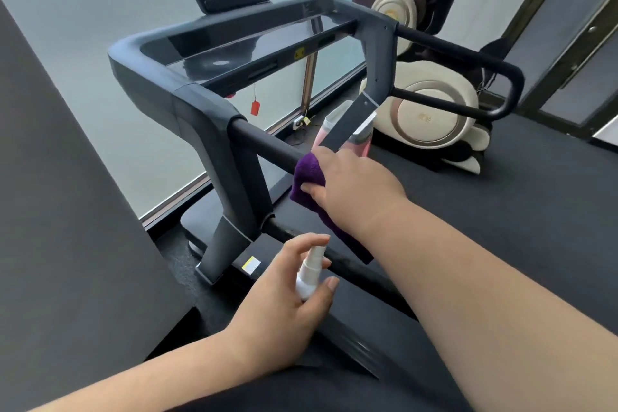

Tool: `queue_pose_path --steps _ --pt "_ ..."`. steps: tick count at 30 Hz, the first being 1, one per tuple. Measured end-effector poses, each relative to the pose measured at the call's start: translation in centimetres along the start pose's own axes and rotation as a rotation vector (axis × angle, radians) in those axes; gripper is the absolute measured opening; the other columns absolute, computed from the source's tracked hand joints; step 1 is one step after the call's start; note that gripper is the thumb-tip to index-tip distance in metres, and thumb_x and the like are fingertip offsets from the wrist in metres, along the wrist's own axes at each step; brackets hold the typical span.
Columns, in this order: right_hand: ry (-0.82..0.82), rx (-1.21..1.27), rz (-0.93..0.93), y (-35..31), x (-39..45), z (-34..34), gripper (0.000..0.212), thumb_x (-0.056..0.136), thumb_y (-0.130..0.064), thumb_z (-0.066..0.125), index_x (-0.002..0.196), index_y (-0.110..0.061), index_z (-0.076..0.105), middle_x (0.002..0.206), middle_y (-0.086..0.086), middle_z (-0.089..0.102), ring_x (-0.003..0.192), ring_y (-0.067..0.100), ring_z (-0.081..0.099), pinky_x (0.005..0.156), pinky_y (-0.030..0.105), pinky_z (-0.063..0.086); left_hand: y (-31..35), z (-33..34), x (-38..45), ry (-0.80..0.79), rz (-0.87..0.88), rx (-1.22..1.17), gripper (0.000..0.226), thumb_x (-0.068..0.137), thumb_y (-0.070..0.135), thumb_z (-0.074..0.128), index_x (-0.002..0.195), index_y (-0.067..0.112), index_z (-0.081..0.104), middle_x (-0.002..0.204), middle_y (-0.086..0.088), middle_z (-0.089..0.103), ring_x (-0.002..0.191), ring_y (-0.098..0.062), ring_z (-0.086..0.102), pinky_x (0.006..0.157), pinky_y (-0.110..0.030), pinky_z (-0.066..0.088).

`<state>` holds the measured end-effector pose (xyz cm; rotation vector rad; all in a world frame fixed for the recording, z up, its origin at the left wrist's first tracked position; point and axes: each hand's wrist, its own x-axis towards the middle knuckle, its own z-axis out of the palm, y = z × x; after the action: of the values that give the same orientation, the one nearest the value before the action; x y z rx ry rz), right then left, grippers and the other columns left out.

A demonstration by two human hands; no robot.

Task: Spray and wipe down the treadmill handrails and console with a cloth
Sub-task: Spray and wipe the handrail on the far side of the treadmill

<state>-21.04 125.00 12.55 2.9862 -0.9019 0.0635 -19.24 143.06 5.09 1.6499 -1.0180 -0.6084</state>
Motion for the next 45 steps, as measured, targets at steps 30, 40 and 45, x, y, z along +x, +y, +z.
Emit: queue_pose_path --steps 30,40,45 --pt "0.410 0.996 0.338 18.5 -24.7 15.7 0.053 0.092 -0.063 0.048 0.135 -0.034 0.047 0.126 -0.010 0.052 0.120 -0.005 0.048 0.109 0.026 0.038 5.8 15.3 -4.6 -0.059 -0.005 0.148 0.050 0.085 0.031 0.066 0.114 0.061 0.039 0.104 0.023 0.059 0.091 -0.008 0.061 0.071 -0.015 0.047" --pt "0.628 0.923 0.229 14.6 -26.4 9.6 0.035 0.094 -0.050 0.059 0.123 -0.032 0.051 0.117 -0.021 0.058 0.108 -0.011 0.057 0.091 0.004 0.037 5.3 12.9 -3.6 0.022 0.025 0.141 0.050 0.085 0.031 0.067 0.112 0.061 0.039 0.101 0.017 0.061 0.082 -0.014 0.061 0.070 -0.024 0.050" --pt "0.474 0.877 0.045 10.9 -23.2 6.6 0.043 0.090 -0.066 0.055 0.122 -0.037 0.057 0.117 -0.023 0.063 0.108 -0.001 0.061 0.093 0.014 0.043 4.7 8.3 -1.0 0.143 0.029 0.131 0.049 0.086 0.030 0.067 0.113 0.060 0.040 0.098 0.017 0.062 0.083 -0.006 0.061 0.074 -0.022 0.048"
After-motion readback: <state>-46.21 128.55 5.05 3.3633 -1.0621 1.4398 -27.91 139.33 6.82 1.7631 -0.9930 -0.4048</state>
